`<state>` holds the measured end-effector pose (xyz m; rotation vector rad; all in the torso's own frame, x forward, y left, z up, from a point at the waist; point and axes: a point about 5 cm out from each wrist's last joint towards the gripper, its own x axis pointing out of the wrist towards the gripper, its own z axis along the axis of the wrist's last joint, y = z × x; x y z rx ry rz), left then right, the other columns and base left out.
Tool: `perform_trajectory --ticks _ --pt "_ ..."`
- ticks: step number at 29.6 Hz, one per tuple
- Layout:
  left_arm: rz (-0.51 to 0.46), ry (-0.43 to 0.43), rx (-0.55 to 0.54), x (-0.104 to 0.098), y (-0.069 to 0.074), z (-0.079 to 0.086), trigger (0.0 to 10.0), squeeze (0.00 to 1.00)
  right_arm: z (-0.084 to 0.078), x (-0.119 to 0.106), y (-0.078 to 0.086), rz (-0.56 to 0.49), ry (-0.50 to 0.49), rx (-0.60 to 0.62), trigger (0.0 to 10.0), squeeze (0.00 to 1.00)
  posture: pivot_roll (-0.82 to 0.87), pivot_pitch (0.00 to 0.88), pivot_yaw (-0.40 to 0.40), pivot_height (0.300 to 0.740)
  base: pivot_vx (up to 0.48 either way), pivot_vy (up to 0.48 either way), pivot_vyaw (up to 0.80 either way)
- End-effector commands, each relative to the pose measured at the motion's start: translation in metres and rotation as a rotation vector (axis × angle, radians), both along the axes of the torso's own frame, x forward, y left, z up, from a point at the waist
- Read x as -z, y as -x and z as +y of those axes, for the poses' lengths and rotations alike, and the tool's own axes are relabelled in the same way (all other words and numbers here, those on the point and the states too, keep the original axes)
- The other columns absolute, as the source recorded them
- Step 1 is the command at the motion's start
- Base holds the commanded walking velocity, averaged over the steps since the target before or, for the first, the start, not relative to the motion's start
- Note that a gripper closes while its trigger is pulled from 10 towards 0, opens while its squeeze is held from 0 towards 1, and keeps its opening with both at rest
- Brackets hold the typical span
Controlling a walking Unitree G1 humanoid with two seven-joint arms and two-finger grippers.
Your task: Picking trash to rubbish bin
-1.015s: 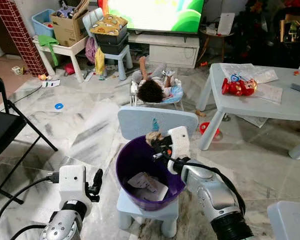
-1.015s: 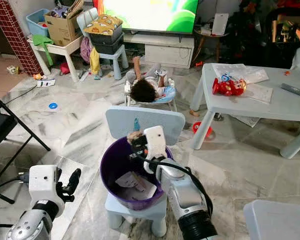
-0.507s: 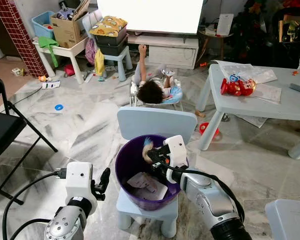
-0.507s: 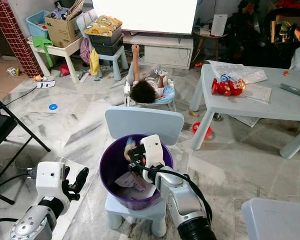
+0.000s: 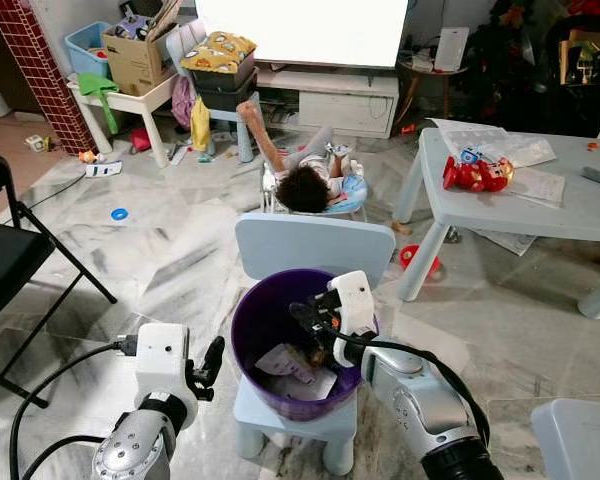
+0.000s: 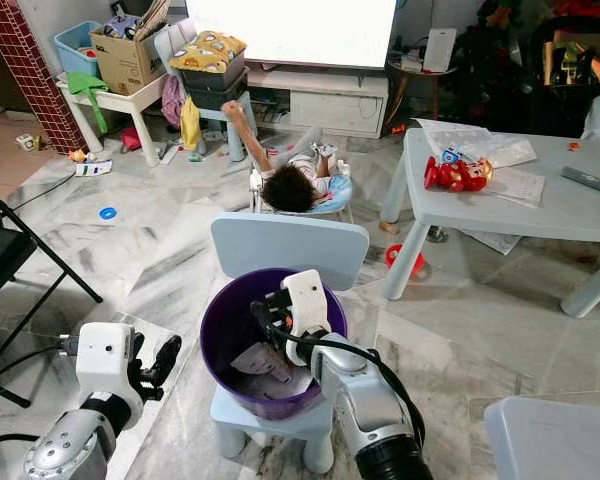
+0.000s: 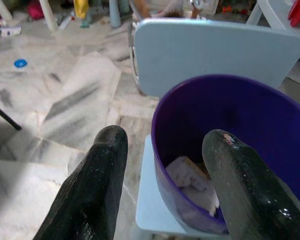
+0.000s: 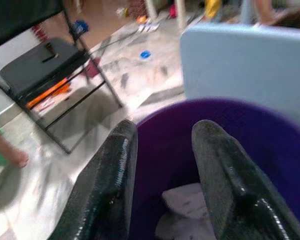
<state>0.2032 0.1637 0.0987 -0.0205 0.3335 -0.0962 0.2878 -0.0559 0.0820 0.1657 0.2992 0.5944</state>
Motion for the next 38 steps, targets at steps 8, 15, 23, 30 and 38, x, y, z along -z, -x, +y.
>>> perform_trajectory --ticks 8,15,23,30,38 --pt "-0.172 0.008 0.055 -0.026 -0.022 -0.014 10.0 0.0 -0.036 -0.05 -0.008 -0.24 0.009 0.15 10.0 1.0 0.12 0.044 -0.004 0.74 0.0 0.0 0.0" --pt "-0.234 0.016 0.041 -0.035 -0.032 -0.018 10.0 0.0 -0.083 -0.074 0.002 -0.367 0.048 0.343 10.0 1.0 0.07 0.051 0.008 0.74 0.0 0.0 0.0" --pt "-0.306 0.004 0.049 -0.041 -0.038 -0.02 10.0 0.0 -0.116 -0.083 0.015 -0.407 0.093 0.465 10.0 1.0 0.04 0.043 0.019 0.74 0.0 0.0 0.0" --pt "-0.374 -0.063 0.056 -0.048 -0.046 -0.024 10.0 0.0 -0.119 -0.083 0.016 -0.39 0.101 0.488 10.0 1.0 0.04 0.04 0.019 0.74 0.0 0.0 0.0" --pt "-0.342 0.018 0.063 -0.043 -0.047 -0.023 10.0 0.0 -0.112 -0.083 0.014 -0.378 0.084 0.461 10.0 1.0 0.04 0.029 0.017 0.74 0.0 0.0 -0.8"
